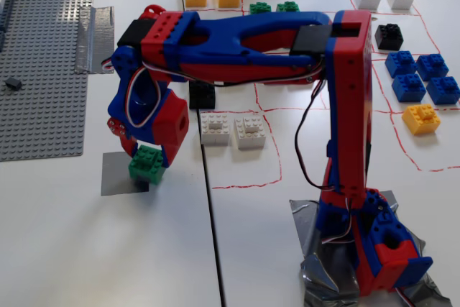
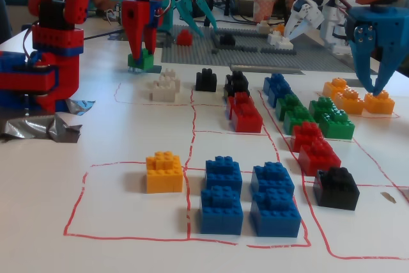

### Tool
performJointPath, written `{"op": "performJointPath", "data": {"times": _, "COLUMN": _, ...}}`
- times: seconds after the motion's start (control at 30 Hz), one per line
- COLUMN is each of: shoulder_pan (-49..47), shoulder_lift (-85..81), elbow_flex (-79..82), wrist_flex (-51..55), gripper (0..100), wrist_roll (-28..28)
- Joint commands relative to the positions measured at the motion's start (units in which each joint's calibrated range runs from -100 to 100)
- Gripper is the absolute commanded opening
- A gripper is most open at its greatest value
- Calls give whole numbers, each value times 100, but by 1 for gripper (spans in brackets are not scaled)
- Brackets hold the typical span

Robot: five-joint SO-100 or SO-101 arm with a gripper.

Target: Grab the block and put it in the grey marker

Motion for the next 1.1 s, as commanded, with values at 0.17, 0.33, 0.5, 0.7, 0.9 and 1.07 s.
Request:
{"op": "performJointPath", "data": {"times": 0.17, "shoulder_pan": -278, "shoulder_lift": 315, "elbow_flex": -1199, "wrist_flex": -138, "gripper": 0, "wrist_roll": -137}}
{"op": "performJointPath", "data": {"times": 0.33, "shoulder_pan": -268, "shoulder_lift": 563, "elbow_flex": -1599, "wrist_flex": -130, "gripper": 0, "wrist_roll": -83}}
{"op": "performJointPath", "data": {"times": 0.5, "shoulder_pan": -219, "shoulder_lift": 579, "elbow_flex": -1599, "wrist_flex": -195, "gripper": 2, "wrist_roll": -5}}
{"op": "performJointPath", "data": {"times": 0.7, "shoulder_pan": -209, "shoulder_lift": 571, "elbow_flex": -1553, "wrist_flex": -219, "gripper": 18, "wrist_roll": 24}}
{"op": "performJointPath", "data": {"times": 0.9, "shoulder_pan": -121, "shoulder_lift": 505, "elbow_flex": -1562, "wrist_flex": -146, "gripper": 32, "wrist_roll": 29}}
{"op": "performJointPath", "data": {"times": 1.07, "shoulder_pan": -3, "shoulder_lift": 340, "elbow_flex": -1553, "wrist_flex": -57, "gripper": 32, "wrist_roll": 34}}
